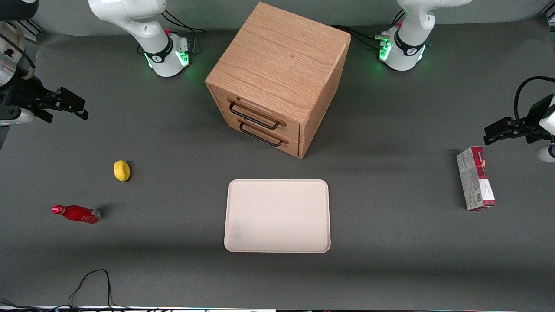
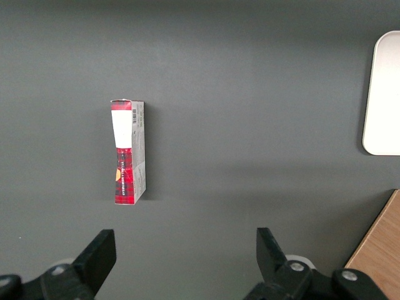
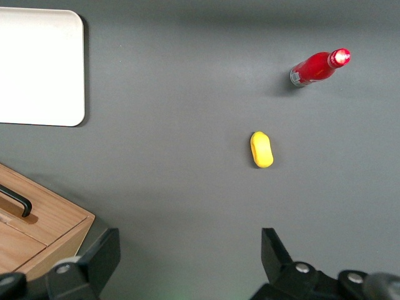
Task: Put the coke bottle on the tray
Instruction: 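Move the right gripper down toward the red Coca-Cola bottle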
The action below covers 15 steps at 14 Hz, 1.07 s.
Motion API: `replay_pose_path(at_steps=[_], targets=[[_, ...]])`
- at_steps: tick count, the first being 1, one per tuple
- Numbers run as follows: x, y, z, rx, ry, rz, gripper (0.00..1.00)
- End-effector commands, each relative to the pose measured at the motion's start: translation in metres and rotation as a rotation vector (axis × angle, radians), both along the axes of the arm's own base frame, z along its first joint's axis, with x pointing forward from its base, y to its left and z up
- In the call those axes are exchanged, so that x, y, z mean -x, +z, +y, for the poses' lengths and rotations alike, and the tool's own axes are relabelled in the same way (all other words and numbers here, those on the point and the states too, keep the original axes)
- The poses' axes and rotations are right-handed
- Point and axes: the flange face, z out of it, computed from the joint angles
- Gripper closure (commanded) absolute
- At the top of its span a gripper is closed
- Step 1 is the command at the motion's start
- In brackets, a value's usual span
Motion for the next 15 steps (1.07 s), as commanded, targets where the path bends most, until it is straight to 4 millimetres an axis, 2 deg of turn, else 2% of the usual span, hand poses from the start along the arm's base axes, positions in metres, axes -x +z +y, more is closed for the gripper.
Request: replay_pose_path(at_steps=[1, 5, 6, 8, 10, 11, 15], targets=[[0.005, 0.002, -0.001, 0.02, -0.021, -0.003, 0.0], [0.001, 0.001, -0.002, 0.024, -0.07, 0.001, 0.0], [-0.009, 0.011, -0.007, 0.026, -0.074, -0.022, 0.0], [-0.046, 0.016, -0.027, 0.04, -0.113, 0.005, 0.0], [-0.089, 0.011, -0.048, 0.057, -0.111, 0.024, 0.0], [-0.105, 0.003, -0.063, 0.062, -0.084, 0.03, 0.0], [-0.151, -0.062, -0.125, 0.076, 0.044, 0.056, 0.0]])
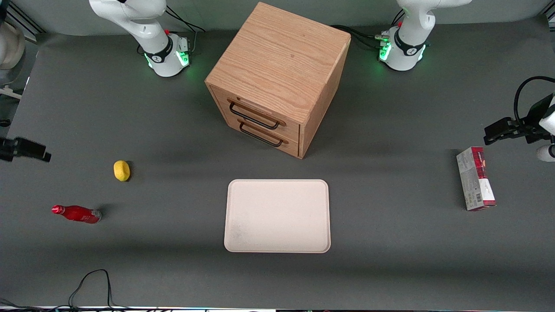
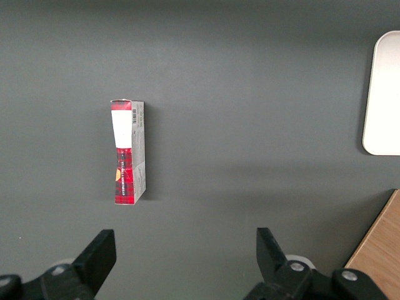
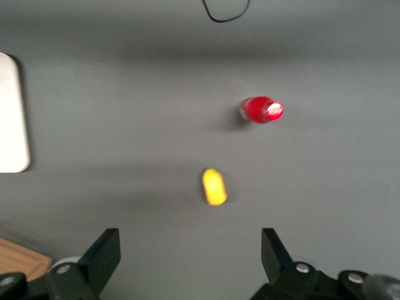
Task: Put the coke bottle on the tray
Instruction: 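Move the right gripper down toward the red Coca-Cola bottle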
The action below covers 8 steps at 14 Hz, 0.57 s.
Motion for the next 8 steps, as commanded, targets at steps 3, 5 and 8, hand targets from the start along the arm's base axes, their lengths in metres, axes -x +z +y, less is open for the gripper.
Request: replay_pose_path(at_steps=[3, 5, 8], targets=[[-0.053, -0.066, -0.048, 0.032, 0.108, -0.05, 0.0], [-0.057, -0.103, -0.063, 0.036, 0.114, -0.062, 0.0], [-0.05, -0.16, -0.091, -0.002, 0.16, -0.126, 0.0]])
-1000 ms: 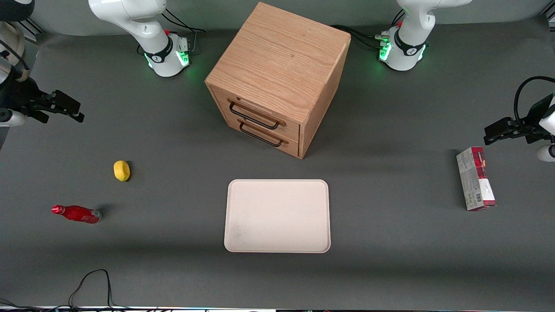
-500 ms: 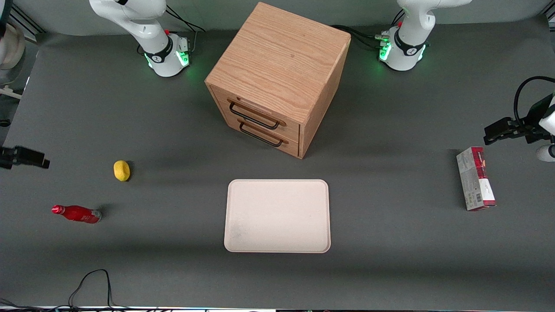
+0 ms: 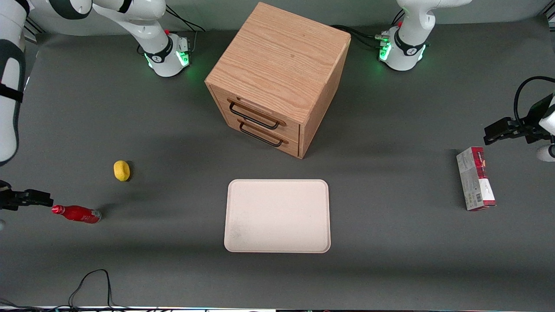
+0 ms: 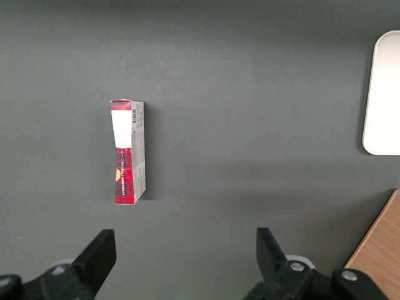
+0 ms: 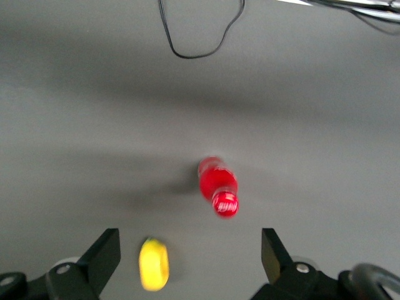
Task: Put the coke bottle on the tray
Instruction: 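Move the right gripper down toward the red Coca-Cola bottle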
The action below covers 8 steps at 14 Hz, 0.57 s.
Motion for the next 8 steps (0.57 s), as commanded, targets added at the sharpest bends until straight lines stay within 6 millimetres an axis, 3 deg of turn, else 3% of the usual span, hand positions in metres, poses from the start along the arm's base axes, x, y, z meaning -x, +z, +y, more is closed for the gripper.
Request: replay_pose_path(at_steps=[1, 4, 8], targets=[[0.016, -0.037, -0.034, -0.049, 0.033, -0.062, 0.0], [0.027, -0.077, -0.037, -0.061, 0.039, -0.08, 0.0], [0.038, -0.108, -0.039, -0.044, 0.051, -0.096, 0.0]])
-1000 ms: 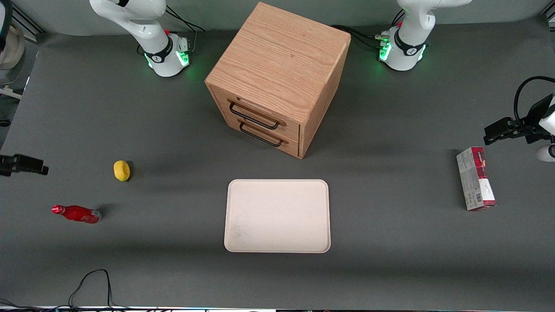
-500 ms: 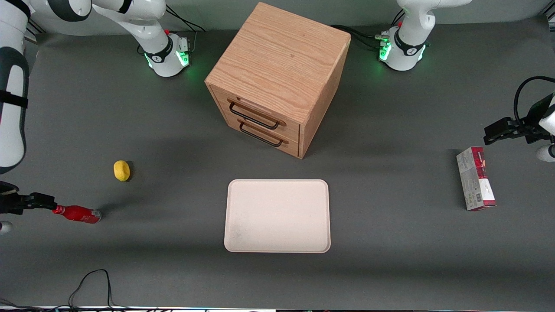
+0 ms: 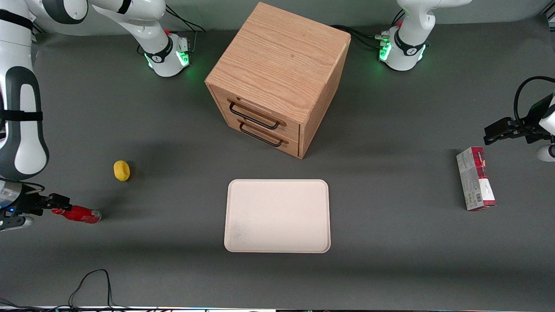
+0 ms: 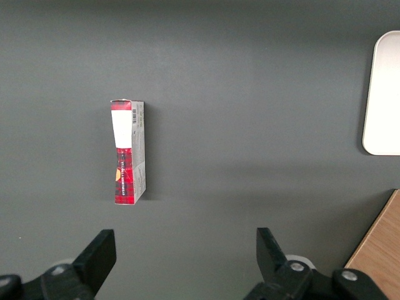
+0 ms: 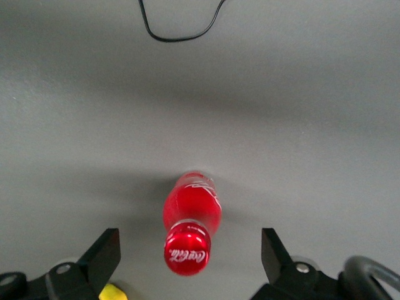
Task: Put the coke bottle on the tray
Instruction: 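Close the right gripper around the bottle's cap end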
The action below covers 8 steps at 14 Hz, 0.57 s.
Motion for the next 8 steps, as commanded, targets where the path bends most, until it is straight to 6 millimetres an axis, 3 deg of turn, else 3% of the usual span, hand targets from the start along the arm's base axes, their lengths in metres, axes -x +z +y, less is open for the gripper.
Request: replay_pose_path(at_steps=[1, 4, 5, 7, 8], targets=[[0.012, -0.0077, 0.0022, -0.006, 0.026, -0.02, 0.0], [0.0152, -0.0143, 0.0024, -0.006, 0.029, -0.016, 0.04], [0.0149, -0.0137, 0.0024, -0.006, 0.027, -0.016, 0.22], [0.0137, -0.011, 0.0024, -0.008, 0.016, -0.016, 0.97], [0.0128, -0.0092, 0.0024, -0.008, 0.021, -0.018, 1.0]])
